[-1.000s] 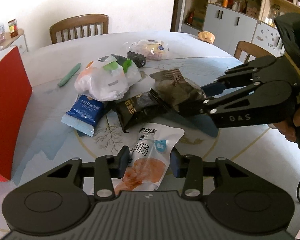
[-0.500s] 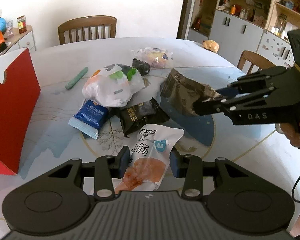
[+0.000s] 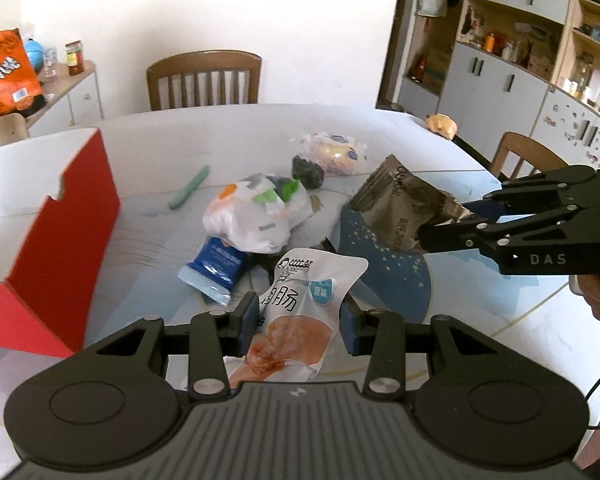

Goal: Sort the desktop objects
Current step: 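Lift the silver foil bag and sausage packet and carry both over the cardboard box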

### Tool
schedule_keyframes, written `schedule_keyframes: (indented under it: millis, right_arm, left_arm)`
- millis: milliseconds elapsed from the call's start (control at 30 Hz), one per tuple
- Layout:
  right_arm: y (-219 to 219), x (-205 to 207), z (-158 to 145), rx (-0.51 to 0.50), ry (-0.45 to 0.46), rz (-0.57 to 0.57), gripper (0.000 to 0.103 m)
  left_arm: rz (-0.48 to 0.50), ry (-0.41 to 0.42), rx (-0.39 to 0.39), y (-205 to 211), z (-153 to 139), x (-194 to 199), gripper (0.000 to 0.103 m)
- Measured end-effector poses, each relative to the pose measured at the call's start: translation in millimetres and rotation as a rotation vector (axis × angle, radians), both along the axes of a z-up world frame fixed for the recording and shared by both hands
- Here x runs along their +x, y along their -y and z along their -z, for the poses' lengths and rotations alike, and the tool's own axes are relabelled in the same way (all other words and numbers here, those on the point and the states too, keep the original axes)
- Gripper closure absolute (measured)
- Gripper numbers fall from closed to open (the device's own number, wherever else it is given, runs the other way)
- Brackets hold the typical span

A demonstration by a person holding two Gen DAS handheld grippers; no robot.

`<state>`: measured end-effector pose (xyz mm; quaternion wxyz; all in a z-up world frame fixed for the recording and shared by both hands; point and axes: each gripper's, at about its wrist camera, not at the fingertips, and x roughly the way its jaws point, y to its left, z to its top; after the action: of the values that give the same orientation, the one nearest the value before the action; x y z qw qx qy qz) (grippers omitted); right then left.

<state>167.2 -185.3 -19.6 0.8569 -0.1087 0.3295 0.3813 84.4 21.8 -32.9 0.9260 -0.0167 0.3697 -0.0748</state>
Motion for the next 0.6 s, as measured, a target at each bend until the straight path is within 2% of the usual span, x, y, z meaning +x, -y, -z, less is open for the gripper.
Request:
schedule_keyframes:
  millis: [400,533,600]
  right_arm:
    - [-34,-16,-33,0.038,0.042,-0.055,0.076]
    - [-53,-23,-46,0.036,0.069,-0.038,0.076]
    - [-64,-25,-52,0.034,0.082,-0.041,0.076]
  left_arm:
    - [-0.054,0.021,-0.008,-37,-33,-16,0.063]
    - [-0.032,0.036,0.045,-56,-42,-18,0.063]
    - [-0.029,0.04,0.047,-68,-47,-19,0.063]
